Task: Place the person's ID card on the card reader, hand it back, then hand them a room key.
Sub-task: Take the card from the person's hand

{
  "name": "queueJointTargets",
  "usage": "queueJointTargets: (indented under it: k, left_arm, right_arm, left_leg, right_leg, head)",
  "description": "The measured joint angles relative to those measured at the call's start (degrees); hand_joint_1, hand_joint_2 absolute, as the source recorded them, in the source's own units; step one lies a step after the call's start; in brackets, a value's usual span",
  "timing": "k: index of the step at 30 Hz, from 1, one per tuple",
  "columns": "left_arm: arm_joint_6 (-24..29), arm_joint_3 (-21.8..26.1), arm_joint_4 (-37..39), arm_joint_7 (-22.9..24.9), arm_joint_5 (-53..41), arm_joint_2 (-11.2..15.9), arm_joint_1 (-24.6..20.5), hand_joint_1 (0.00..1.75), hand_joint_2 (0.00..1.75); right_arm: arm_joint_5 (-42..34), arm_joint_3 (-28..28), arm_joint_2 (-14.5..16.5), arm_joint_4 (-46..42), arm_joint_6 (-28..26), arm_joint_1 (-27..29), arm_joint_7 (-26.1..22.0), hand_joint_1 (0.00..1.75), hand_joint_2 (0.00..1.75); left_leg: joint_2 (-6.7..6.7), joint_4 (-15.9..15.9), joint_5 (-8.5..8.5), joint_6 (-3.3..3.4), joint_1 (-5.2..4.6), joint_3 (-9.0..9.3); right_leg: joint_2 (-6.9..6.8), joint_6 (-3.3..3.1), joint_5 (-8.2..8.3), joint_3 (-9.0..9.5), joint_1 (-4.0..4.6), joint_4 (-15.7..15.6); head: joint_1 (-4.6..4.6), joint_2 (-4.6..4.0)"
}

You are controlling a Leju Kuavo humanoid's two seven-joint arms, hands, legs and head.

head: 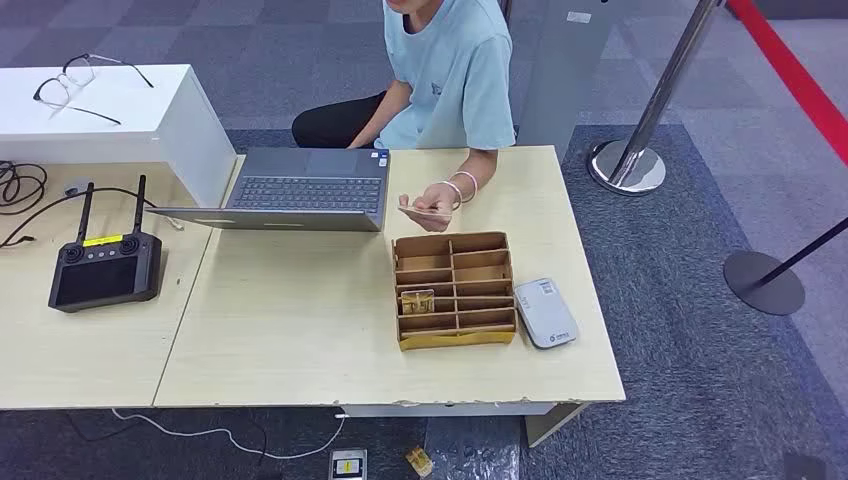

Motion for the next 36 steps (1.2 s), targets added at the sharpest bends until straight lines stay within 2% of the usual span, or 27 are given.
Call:
queueJointTargets:
  k: [2,3,4,5,7,8,9,10,13,17,24,36]
  left_arm:
    - [-0.1,-0.1,0.0,0.0,0.0,-0.1,0.0,0.00,0.00]
    - [-0.1,-0.2,0.0,0.0,0.0,-0.3,0.0,0.00,0.00]
    - [-0.2,-0.4,0.0,0.0,0.0,-0.4,0.1,0.00,0.00]
    - [-0.2,-0.6,0.0,-0.1,0.0,-0.5,0.3,0.00,0.00]
    - [-0.2,-0.9,0.0,-0.3,0.0,-0.7,0.4,0.00,0.00]
    - [-0.2,-1.0,0.0,-0.5,-0.1,-0.7,0.4,0.00,0.00]
    - [-0.2,-1.1,0.0,-0.6,-0.1,-0.7,0.3,0.00,0.00]
    - [-0.2,-1.2,0.0,-0.7,-0.2,-0.6,0.3,0.00,0.00]
    - [-0.2,-1.4,0.1,-0.7,-0.3,-0.4,0.5,0.00,0.00]
    - [-0.3,-1.9,0.1,-0.8,-0.5,-0.4,0.4,0.00,1.75]
    - [-0.4,-2.5,0.1,-0.9,-0.8,-0.3,0.4,0.00,1.75]
    - [-0.9,-2.7,0.1,-0.7,-1.0,-0.3,0.2,0.00,1.75]
  right_arm:
    - [7.6,-2.7,1.4,-4.3,0.2,3.6,2.8,0.00,1.75]
    - [16.4,-5.3,2.9,-9.1,0.3,7.0,7.3,0.00,1.75]
    - [27.7,-7.7,4.9,-15.6,0.2,10.5,14.4,0.00,1.75]
    - [40.2,-9.6,6.9,-22.7,0.2,13.5,23.6,0.00,1.75]
    - [62.6,-12.1,9.4,-37.2,-0.1,17.8,43.1,0.00,1.75]
    - [70.3,-13.6,9.8,-43.9,-0.3,19.4,50.7,0.00,1.75]
    - [74.9,-15.2,9.8,-50.1,-0.6,20.6,56.1,0.00,1.75]
    - [76.4,-16.7,9.6,-55.8,-0.8,21.7,59.4,0.00,1.75]
    - [70.0,-19.5,9.1,-70.8,-0.9,24.5,61.5,0.00,1.75]
    - [67.3,-21.9,8.7,-86.2,-0.8,26.3,61.7,0.00,1.75]
    - [71.3,-22.4,7.2,-104.0,0.2,27.1,65.6,0.00,1.75]
    - [70.4,-22.0,5.6,-115.2,0.0,28.0,65.7,0.00,1.75]
  left_leg:
    - [-0.43,0.0,-0.01,-0.02,0.29,-0.03]
    - [-0.78,0.0,-0.03,-0.03,0.52,-0.05]
    - [-1.07,0.1,-0.04,-0.04,0.68,-0.07]
    - [-1.24,0.1,-0.03,-0.04,0.64,-0.07]
    - [-1.21,0.0,-0.01,0.00,0.17,0.01]
    - [-1.18,0.0,0.01,0.01,-0.03,0.07]
    - [-1.16,0.0,0.01,0.02,-0.11,0.10]
    - [-1.15,0.0,0.01,0.02,-0.08,0.11]
    - [-1.09,0.0,0.01,0.01,0.03,0.12]
    - [-0.89,0.0,0.00,0.01,0.03,0.15]
    - [-0.79,0.1,-0.01,0.01,0.01,0.16]
    - [-0.66,0.1,-0.05,0.07,-0.03,0.18]
  right_leg:
    - [-0.48,0.04,-0.03,0.44,0.38,-0.3]
    - [-0.88,0.05,-0.03,0.76,0.70,-0.5]
    - [-1.21,0.04,-0.02,1.00,0.97,-0.7]
    - [-1.37,0.03,-0.02,1.00,1.00,-0.7]
    - [-1.33,0.07,-0.14,0.66,0.47,-0.4]
    - [-1.29,0.10,-0.21,0.53,0.18,-0.2]
    - [-1.29,0.13,-0.26,0.49,0.03,-0.1]
    - [-1.28,0.13,-0.28,0.49,0.00,-0.1]
    - [-1.22,0.13,-0.28,0.48,0.06,-0.1]
    - [-1.00,0.13,-0.27,0.47,0.06,-0.1]
    - [-0.88,0.13,-0.27,0.46,0.03,-0.1]
    - [-0.79,0.14,-0.26,0.46,-0.02,-0.1]
  head:
    - [-0.03,0.00]
    - [0.15,0.00]
    - [0.43,0.00]
    - [0.73,0.00]
    - [0.73,-0.01]
    - [0.53,-0.02]
    - [0.38,-0.02]
    - [0.30,-0.01]
    - [0.27,0.00]
    - [0.27,-0.01]
    - [0.29,0.00]
    - [0.28,0.00]
